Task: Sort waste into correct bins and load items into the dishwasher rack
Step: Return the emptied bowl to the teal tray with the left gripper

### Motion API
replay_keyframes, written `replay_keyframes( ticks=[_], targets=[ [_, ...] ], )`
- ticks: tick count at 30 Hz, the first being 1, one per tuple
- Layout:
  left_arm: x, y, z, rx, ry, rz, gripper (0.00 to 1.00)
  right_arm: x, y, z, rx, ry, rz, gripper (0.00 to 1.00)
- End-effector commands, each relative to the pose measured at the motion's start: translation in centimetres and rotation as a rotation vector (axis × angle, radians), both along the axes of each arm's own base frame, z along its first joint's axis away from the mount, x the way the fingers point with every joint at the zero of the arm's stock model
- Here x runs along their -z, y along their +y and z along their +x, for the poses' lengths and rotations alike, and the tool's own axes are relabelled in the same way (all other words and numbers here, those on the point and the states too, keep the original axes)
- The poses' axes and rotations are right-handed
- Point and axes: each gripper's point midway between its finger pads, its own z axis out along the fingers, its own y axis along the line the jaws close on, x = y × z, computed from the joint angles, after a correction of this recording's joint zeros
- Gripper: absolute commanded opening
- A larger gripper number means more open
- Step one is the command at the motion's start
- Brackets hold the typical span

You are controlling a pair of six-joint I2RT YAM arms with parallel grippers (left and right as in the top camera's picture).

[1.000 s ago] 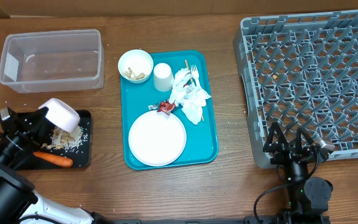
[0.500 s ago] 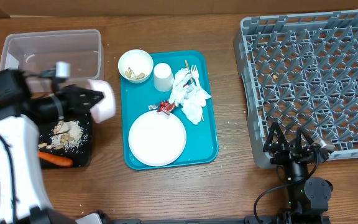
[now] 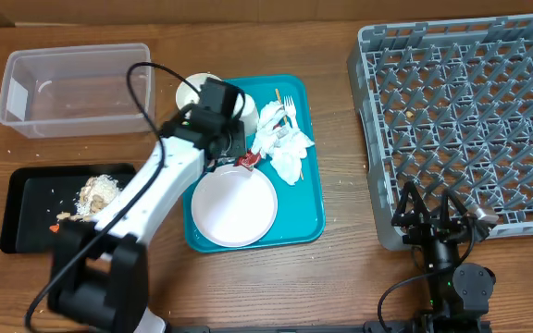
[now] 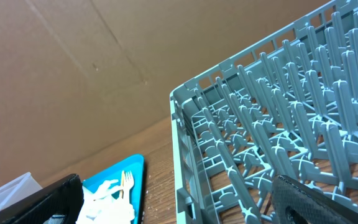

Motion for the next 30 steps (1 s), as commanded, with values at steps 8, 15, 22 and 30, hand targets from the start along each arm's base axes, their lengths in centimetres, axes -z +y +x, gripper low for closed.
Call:
replay_keyframes(
  ticks=[8,15,22,30],
  targets=[
    [2.8,0.0,1.5,0.037,-0.012,0.108,0.56,0.2,-0.2,0.0,0.012,-0.005,-0.006,1.0],
    [-4.7,2.6,5.3,-0.046,-0.104,0.158,0.9,0.2,-0.2,0.0,0.012,-0.005,-0.006,1.0],
    [-10.8,3.3,7.9,-0.001,-0.146,-0.076,0.77,0.2,-0.2,0.0,0.012,-0.005,-0.006,1.0],
    [-5.8,3.6,9.7,0.026,-0.006,-0.014,0.85,0.2,-0.2,0.0,0.012,-0.005,-0.006,1.0]
  ],
)
